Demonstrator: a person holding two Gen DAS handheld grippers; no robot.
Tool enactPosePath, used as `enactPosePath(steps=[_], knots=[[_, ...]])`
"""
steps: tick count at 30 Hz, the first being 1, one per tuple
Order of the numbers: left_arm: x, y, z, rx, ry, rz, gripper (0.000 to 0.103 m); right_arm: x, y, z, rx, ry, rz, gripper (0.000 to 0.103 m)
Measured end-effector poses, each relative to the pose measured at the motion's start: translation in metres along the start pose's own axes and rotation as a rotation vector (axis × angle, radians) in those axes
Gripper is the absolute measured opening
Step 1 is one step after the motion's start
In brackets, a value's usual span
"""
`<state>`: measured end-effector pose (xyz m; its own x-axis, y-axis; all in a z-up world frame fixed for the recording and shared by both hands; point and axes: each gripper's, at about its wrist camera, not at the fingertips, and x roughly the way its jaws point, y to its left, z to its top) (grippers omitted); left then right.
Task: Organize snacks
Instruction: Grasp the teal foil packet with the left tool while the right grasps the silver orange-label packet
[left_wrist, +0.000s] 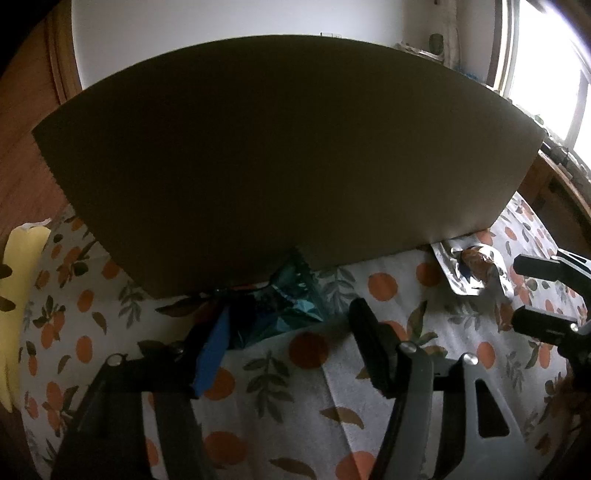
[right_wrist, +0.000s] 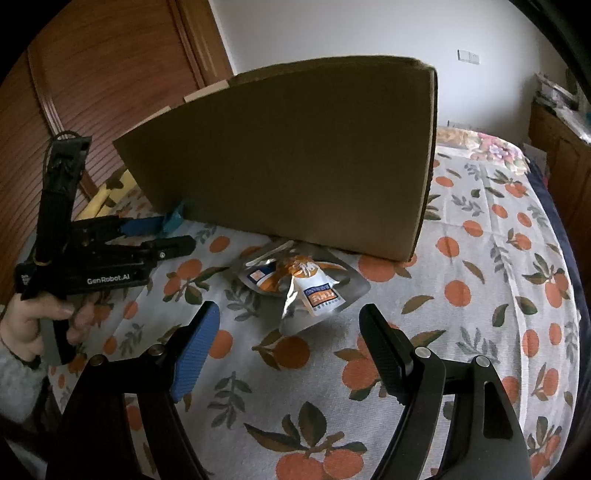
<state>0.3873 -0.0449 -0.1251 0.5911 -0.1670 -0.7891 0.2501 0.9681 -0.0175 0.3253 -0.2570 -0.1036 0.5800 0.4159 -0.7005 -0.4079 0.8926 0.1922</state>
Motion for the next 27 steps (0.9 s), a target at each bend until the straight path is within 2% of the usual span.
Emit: enactPosePath(steps=[1,2,6,7,8,17,19,23,27], knots=[[0.000,0.002,-0.001,-0.007,-0.003,-0.003,0.059,-0.001,0.001,0.001,-0.016,-0.005,-0.006,0.080],[-0.002,0.005,-0.002,-0.017,-0.007,0.001,0.047,-0.001,0.002,0.003,-0.032,-0.004,-0.017,0.080],[-0.012,0.022,-0.007,-0.065,-0.026,-0.032,0.033,0.009,0.002,0.015,-0.097,0.025,-0.029,0.080],[-0.014,0.023,-0.009,-0.069,-0.033,-0.038,0.023,0.012,0.000,0.018,-0.107,0.033,-0.030,0.080],[-0.016,0.024,-0.010,-0.070,-0.037,-0.043,0.021,0.015,-0.002,0.022,-0.114,0.046,-0.026,0.080],[-0.031,0.022,-0.024,-0.068,-0.036,-0.136,0.020,0.044,-0.005,0.037,-0.149,0.145,0.040,0.080],[-0.034,0.022,-0.025,-0.073,-0.036,-0.154,0.020,0.047,-0.002,0.036,-0.178,0.156,0.031,0.084],[-0.044,0.022,-0.025,-0.066,-0.052,-0.164,0.020,0.048,0.011,0.027,-0.287,0.168,-0.039,0.084],[-0.057,0.026,-0.028,-0.062,-0.066,-0.168,0.020,0.048,0.005,0.029,-0.256,0.157,-0.056,0.084]])
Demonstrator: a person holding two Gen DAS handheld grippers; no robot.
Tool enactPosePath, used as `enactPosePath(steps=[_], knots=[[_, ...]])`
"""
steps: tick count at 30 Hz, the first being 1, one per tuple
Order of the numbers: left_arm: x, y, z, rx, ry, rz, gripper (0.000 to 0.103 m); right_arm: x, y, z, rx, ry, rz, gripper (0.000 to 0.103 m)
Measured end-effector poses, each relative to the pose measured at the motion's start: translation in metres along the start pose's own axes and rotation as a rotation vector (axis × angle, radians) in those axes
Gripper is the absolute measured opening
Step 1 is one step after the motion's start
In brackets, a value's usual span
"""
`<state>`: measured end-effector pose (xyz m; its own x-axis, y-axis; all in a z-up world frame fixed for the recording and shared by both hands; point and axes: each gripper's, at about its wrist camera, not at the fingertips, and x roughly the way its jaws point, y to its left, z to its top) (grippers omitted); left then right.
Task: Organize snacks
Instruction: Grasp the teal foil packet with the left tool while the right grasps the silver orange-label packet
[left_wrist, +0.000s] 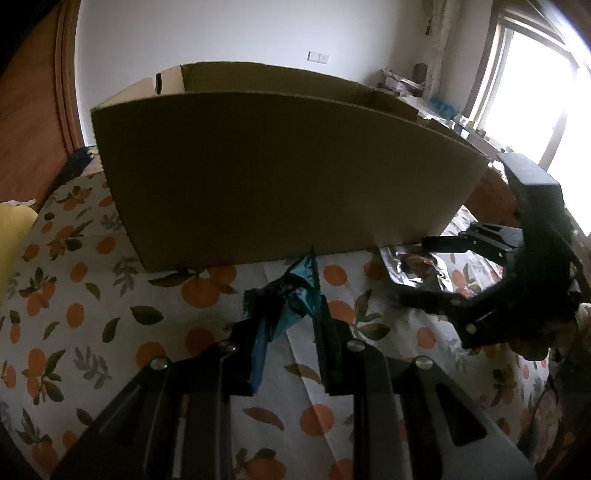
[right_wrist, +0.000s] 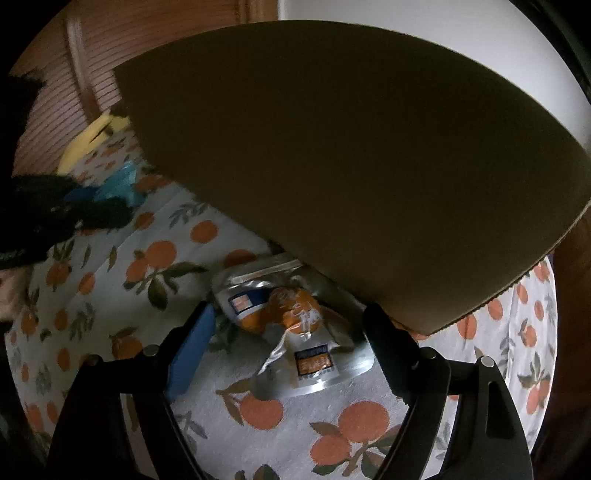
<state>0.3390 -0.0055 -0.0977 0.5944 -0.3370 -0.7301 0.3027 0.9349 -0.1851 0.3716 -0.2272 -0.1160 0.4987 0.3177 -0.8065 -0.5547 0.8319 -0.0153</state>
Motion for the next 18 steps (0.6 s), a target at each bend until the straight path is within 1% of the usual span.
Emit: enactPosePath(steps=[3,5,7,8,9,12,16,18], knots=[[-0.009,0.000,-0.002,0.007,-0.005,0.000,0.020,0.000,-0.001,0.000,0.010,0.008,-0.006,0.085],[-0.014,0.000,-0.003,0.009,-0.006,-0.004,0.020,-0.001,0.001,0.000,0.013,0.009,-0.004,0.081],[-0.018,-0.001,-0.005,0.012,-0.008,-0.003,0.020,-0.002,0.005,0.000,0.013,0.013,0.000,0.068],[-0.022,0.000,-0.005,0.012,-0.010,-0.004,0.020,-0.004,0.007,-0.001,0.011,0.020,0.001,0.065],[-0.023,-0.001,-0.005,0.011,-0.011,-0.004,0.020,-0.005,0.009,-0.001,0.006,0.027,0.003,0.060],[-0.032,-0.001,-0.005,0.013,-0.020,-0.005,0.020,-0.010,0.017,-0.005,-0.012,0.054,0.009,0.057],[-0.044,-0.004,-0.004,0.013,-0.033,-0.007,0.020,-0.013,0.023,-0.010,0.006,0.046,0.008,0.053],[-0.047,-0.007,-0.005,0.014,-0.037,-0.006,0.020,-0.017,0.025,-0.013,0.027,0.035,0.026,0.053]])
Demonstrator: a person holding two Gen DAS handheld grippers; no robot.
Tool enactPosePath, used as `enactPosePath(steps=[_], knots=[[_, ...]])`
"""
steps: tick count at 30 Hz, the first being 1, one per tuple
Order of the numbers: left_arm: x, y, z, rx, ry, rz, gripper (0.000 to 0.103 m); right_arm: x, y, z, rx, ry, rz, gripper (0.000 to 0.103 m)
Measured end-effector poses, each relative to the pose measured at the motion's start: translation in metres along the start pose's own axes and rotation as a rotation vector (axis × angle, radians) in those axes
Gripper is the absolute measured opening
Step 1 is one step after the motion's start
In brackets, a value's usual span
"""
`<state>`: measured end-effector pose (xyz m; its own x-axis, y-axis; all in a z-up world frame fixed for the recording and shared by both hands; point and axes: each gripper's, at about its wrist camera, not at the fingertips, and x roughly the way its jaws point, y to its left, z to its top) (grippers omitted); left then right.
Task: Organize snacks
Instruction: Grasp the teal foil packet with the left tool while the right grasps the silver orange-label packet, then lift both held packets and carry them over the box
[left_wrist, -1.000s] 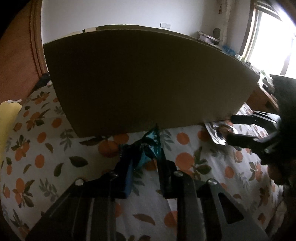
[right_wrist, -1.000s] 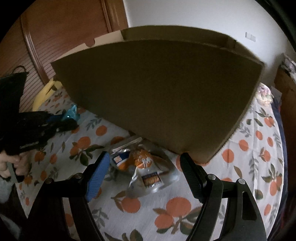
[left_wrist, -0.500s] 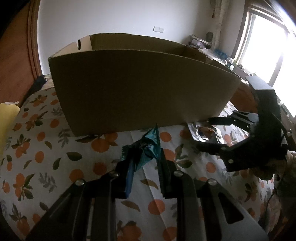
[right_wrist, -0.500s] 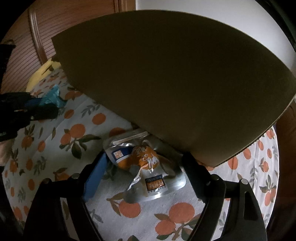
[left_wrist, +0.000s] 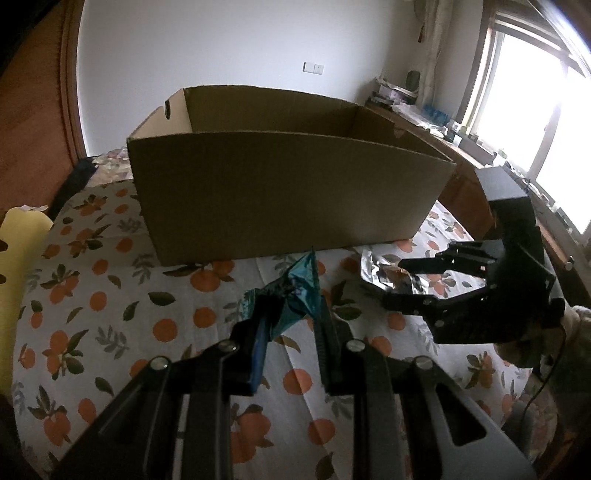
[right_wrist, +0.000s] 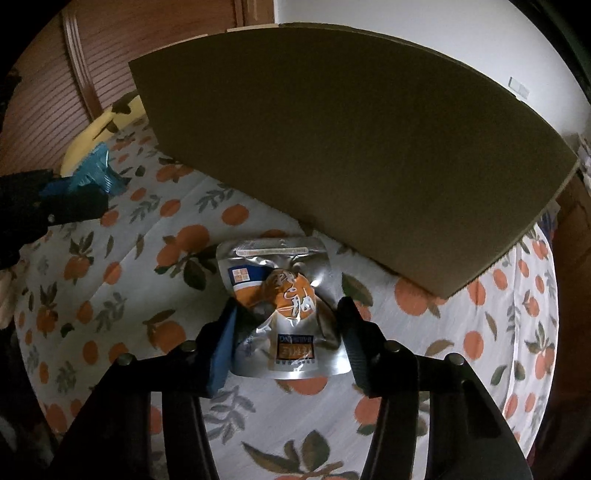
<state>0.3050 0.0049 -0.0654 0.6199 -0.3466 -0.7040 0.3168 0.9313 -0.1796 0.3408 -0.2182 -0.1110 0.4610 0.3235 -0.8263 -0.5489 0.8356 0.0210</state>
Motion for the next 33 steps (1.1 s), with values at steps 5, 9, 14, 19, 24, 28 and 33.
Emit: enactPosePath(steps=[5,9,14,19,24,28,33], knots=[[-0.007,-0.004,0.000,0.004,-0.010,0.004,0.020,-0.007,0.009,-0.010,-0.004,-0.006,0.002,0.052],[-0.011,-0.006,0.000,0.002,-0.016,0.007,0.020,-0.015,0.012,-0.013,0.008,-0.024,0.017,0.052],[-0.019,-0.010,0.001,0.006,-0.031,0.006,0.020,-0.034,0.014,-0.013,0.021,-0.066,0.029,0.052],[-0.031,-0.017,0.014,0.024,-0.061,0.012,0.020,-0.060,0.014,-0.009,0.024,-0.118,0.024,0.052],[-0.042,-0.021,0.031,0.050,-0.095,0.025,0.020,-0.091,0.010,0.000,0.030,-0.177,0.019,0.052],[-0.045,-0.027,0.048,0.084,-0.112,0.042,0.020,-0.104,0.007,0.009,0.025,-0.204,0.006,0.052],[-0.045,-0.031,0.066,0.121,-0.130,0.050,0.020,-0.119,0.005,0.021,0.010,-0.243,-0.012,0.052]])
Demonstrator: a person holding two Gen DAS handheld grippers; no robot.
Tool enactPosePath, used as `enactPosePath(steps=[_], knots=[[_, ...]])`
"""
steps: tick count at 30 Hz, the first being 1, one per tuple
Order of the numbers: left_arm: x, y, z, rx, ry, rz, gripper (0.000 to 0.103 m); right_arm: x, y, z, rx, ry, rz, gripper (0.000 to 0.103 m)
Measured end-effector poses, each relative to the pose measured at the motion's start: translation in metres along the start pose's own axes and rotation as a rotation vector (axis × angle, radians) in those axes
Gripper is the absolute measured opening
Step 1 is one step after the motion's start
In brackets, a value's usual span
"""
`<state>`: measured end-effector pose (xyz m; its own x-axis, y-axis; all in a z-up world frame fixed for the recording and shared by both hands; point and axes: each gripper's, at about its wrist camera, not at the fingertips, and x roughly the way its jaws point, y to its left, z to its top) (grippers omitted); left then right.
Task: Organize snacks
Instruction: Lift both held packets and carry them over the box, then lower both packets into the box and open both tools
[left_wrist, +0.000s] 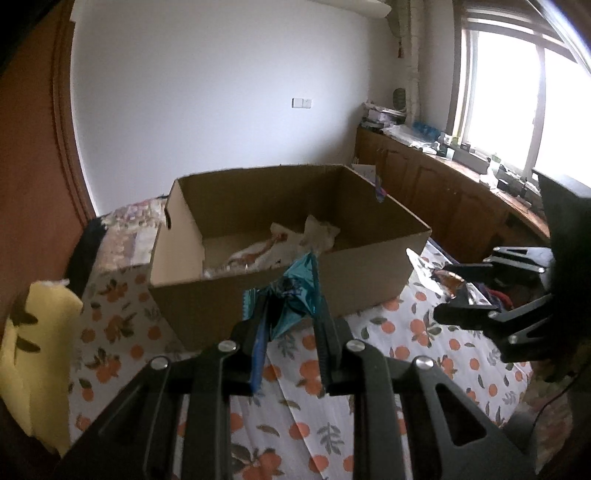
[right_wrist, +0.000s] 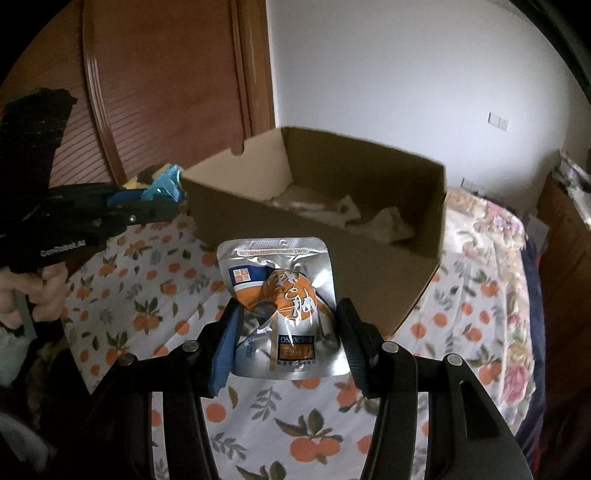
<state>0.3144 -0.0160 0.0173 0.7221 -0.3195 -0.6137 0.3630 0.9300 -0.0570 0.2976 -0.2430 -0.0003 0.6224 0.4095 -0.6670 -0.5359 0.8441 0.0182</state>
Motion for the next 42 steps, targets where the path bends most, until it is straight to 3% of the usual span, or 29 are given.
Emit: enactPosePath(steps=[12,21,30,42], knots=[[0.014,0.008,0.043,0.024,-0.050,-0.012,0.020,0.006,-0.009,0.044,-0.023,-0.042,-0.023,0.052],[0.048,0.028,0.079,0.008,-0.042,-0.033,0.020,0.020,-0.024,0.078,-0.018,-0.046,-0.047,0.052],[0.096,0.055,0.104,-0.028,0.026,-0.031,0.020,0.044,-0.032,0.095,-0.017,-0.031,-0.072,0.053],[0.137,0.055,0.086,0.019,0.158,-0.030,0.020,0.120,-0.044,0.117,0.042,0.048,-0.066,0.053]])
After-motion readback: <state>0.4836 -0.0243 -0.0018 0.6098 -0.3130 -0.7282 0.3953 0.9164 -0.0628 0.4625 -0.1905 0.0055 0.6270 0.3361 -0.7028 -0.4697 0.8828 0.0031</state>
